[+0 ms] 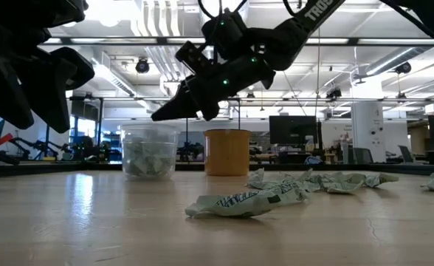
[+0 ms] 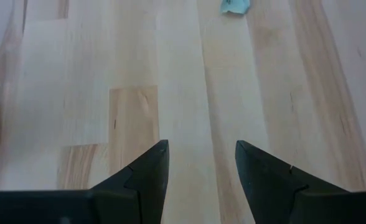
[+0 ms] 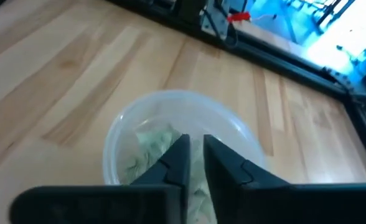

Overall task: Pick and place Stevia / Truvia into bins
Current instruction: Put the stevia packet into the transparent bin

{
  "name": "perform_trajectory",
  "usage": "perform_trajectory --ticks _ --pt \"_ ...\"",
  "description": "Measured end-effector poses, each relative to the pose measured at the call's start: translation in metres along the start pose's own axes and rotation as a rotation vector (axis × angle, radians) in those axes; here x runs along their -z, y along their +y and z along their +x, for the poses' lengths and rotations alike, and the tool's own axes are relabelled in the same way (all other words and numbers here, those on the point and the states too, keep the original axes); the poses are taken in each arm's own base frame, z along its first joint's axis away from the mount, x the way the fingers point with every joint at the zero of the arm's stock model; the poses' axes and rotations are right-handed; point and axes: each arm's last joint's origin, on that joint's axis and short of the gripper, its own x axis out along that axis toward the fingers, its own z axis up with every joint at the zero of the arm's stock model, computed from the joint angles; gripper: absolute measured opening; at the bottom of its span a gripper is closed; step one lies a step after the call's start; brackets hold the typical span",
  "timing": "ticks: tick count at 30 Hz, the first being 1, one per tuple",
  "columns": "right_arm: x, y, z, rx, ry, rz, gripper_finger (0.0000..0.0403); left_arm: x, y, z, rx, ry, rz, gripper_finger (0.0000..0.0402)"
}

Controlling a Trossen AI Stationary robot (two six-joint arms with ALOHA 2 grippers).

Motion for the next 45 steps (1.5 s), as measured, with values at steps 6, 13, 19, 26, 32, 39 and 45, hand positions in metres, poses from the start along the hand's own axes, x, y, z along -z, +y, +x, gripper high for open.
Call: perform_trajectory --ticks 6,13,19,26,32,39,45 --pt "-0.014 -0.003 -0.014 0.002 -0.006 -0.014 0.0117 -0.001 0.000 0.000 -0.017 -0.012 0.019 0.0169" --pt "-0.046 0.023 -0.068 -0.157 0.180 -0.055 0.0150 -0.015 -0.002 0.002 -0.098 -0.207 0.184 0.0169" --pt "-0.045 0.051 -0.120 -0.258 0.477 0.177 0.0137 -0.032 -0.006 0.000 -0.113 -0.411 0.258 0.0169" --pt "-0.008 0.084 -0.151 -0.284 0.597 0.269 0.0113 -0.033 0.002 0.023 -0.229 -0.488 0.247 0.0169" --pt "0.017 0.083 -0.184 -0.062 0.647 0.400 0.0093 -0.039 0.027 0.061 -0.309 -0.447 0.156 0.0169" --pt "0.022 0.080 -0.224 0.096 0.530 0.451 0.0073 -0.059 0.059 0.093 -0.293 -0.425 0.045 0.0169" --pt "0.025 0.081 -0.244 0.112 0.402 0.468 0.0062 -0.079 0.073 0.114 -0.284 -0.416 0.017 0.0169"
